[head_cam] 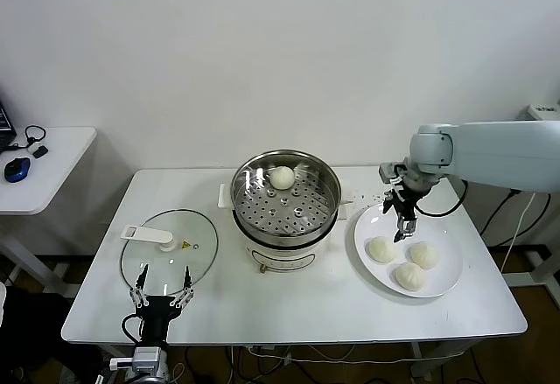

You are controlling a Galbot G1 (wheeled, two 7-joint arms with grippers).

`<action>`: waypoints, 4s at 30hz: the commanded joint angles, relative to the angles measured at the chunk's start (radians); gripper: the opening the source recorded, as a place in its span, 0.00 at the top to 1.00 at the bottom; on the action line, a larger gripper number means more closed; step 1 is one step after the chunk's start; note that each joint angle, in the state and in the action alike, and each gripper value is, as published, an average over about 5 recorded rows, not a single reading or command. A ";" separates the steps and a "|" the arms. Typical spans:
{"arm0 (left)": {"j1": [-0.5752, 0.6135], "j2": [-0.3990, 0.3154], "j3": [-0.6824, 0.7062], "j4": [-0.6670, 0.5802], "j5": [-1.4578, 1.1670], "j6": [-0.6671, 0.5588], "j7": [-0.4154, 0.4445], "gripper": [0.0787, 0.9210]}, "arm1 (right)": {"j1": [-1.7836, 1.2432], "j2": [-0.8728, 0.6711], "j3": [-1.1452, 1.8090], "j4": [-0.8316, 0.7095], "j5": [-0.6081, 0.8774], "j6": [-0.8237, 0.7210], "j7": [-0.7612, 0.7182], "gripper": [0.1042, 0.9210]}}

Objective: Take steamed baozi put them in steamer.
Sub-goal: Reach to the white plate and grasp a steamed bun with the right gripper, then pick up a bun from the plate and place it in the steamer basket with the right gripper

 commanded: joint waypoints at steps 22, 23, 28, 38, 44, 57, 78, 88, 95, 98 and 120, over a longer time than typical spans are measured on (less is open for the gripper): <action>-0.004 0.008 -0.007 0.021 0.005 -0.006 0.001 0.12 | -0.220 0.001 0.117 -0.109 -0.106 -0.029 0.023 0.12; -0.004 0.008 -0.007 0.022 0.006 -0.006 0.001 0.12 | -0.225 0.002 0.121 -0.112 -0.107 -0.028 0.023 0.12; -0.005 0.008 -0.012 0.025 0.008 -0.007 0.001 0.12 | -0.249 0.007 0.139 -0.128 -0.117 -0.025 0.022 0.12; -0.008 0.007 -0.013 0.029 0.008 -0.009 0.001 0.12 | -0.284 0.014 0.177 -0.161 -0.143 -0.019 0.024 0.12; -0.008 0.006 -0.014 0.028 0.009 -0.011 0.000 0.12 | -0.293 0.018 0.191 -0.177 -0.154 -0.010 0.021 0.12; -0.011 0.004 -0.013 0.032 0.010 -0.014 0.000 0.12 | -0.295 0.025 0.198 -0.185 -0.164 0.005 0.014 0.12; -0.010 0.009 -0.012 0.030 0.009 -0.014 0.001 0.12 | -0.286 0.028 0.191 -0.172 -0.184 0.009 -0.009 0.26; -0.008 0.010 -0.012 0.028 0.008 -0.016 -0.001 0.12 | -0.281 0.036 0.192 -0.179 -0.195 0.023 -0.030 0.34; -0.007 0.009 -0.016 0.023 0.006 -0.017 -0.001 0.12 | -0.238 0.031 0.180 -0.161 -0.197 0.029 -0.042 0.38; -0.008 0.009 -0.018 0.021 0.006 -0.016 -0.001 0.12 | -0.179 0.026 0.156 -0.140 -0.184 0.039 -0.054 0.38; -0.010 0.007 -0.003 -0.001 0.011 -0.001 0.007 0.12 | 0.425 0.078 -0.050 0.168 0.069 0.056 -0.139 0.39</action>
